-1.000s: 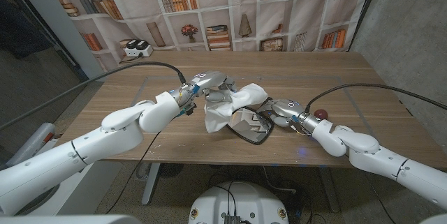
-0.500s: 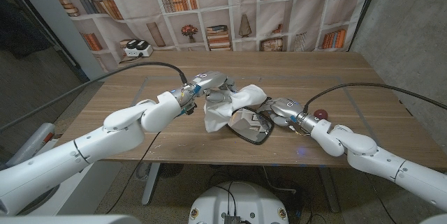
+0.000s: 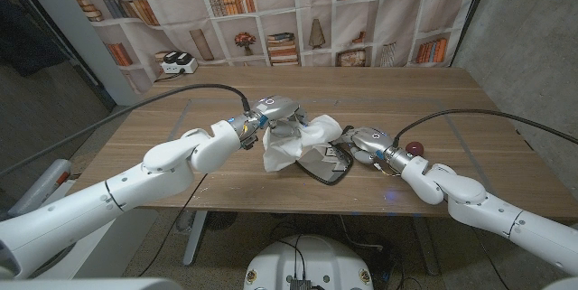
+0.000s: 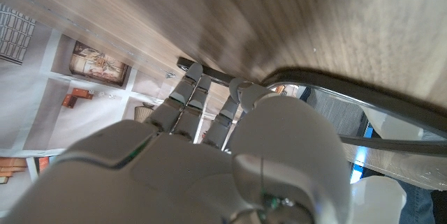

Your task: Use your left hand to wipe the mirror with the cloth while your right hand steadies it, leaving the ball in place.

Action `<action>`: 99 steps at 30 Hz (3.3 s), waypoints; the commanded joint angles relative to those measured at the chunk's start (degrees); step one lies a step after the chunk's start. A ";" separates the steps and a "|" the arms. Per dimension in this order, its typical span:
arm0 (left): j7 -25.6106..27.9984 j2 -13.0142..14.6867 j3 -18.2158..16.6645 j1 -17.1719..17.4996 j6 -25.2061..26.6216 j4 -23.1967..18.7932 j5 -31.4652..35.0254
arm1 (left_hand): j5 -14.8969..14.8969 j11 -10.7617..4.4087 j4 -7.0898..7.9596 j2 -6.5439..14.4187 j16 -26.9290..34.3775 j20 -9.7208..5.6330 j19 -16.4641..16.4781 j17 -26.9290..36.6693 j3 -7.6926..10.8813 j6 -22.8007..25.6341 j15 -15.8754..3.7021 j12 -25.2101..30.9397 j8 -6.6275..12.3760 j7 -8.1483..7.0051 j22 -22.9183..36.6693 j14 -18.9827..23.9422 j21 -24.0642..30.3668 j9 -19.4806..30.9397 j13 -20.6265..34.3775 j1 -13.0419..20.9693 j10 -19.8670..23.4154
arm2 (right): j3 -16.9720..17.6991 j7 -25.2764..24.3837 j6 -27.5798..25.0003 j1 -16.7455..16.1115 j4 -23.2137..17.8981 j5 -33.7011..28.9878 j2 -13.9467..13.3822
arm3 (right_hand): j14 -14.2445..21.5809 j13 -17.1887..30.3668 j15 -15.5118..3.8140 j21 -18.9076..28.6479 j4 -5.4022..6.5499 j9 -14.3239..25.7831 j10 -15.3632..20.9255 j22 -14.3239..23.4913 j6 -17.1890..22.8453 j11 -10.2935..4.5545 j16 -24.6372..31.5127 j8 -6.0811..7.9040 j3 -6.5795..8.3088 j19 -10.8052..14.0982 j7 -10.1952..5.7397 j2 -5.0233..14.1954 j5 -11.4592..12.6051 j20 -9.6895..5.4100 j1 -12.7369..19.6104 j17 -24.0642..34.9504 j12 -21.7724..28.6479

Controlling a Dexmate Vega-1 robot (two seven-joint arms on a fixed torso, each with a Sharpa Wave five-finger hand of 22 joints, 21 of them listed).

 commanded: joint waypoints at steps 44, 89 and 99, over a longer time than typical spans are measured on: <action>-4.64 -17.76 19.06 -11.79 -3.92 20.54 16.33 | 0.52 -3.69 2.77 -0.88 13.54 -7.42 -5.90 23.43 -0.26 3.83 -0.56 -3.16 0.46 -1.29 32.70 4.60 31.85 -6.18 -0.48 -0.25 5.17 | 1.76 -1.32 -3.01 -3.78 -4.48 0.98 -1.92 | 0.82 0.27 -9.55 1.17 -1.13 0.41 2.75 0.10 3.60 0.28 -0.21 -0.51 1.74 0.89 0.56 0.22 -0.17 -9.37 -1.14 0.47 -1.04; -2.90 -23.07 19.19 -15.89 -9.52 31.17 10.12 | 0.61 -3.73 3.50 -1.13 12.37 -6.74 -8.45 25.90 -0.61 4.09 -0.63 -3.27 0.01 -1.51 30.80 1.78 34.78 -7.12 -1.72 0.00 5.47 | 2.43 0.07 -7.60 -6.18 -7.89 0.39 -2.56 | 0.87 0.30 -9.54 1.70 -1.99 0.42 2.33 0.11 3.91 0.37 -0.16 -0.60 2.47 0.85 0.55 0.27 0.18 -9.17 -0.79 0.68 -1.55; -0.35 -21.43 18.10 -12.31 -11.82 26.73 6.73 | 0.63 -3.66 3.72 -1.13 11.68 -6.55 -9.64 26.25 -0.66 4.31 -0.63 -3.18 0.08 -1.41 30.10 0.51 35.26 -7.16 -1.77 0.09 5.53 | 2.28 1.60 -7.53 -5.28 -7.63 0.67 -2.28 | 0.85 0.30 -9.32 1.86 -2.09 0.42 2.13 0.11 3.42 0.31 -0.14 -0.84 2.55 0.78 0.58 0.23 0.26 -9.10 -0.85 0.77 -1.69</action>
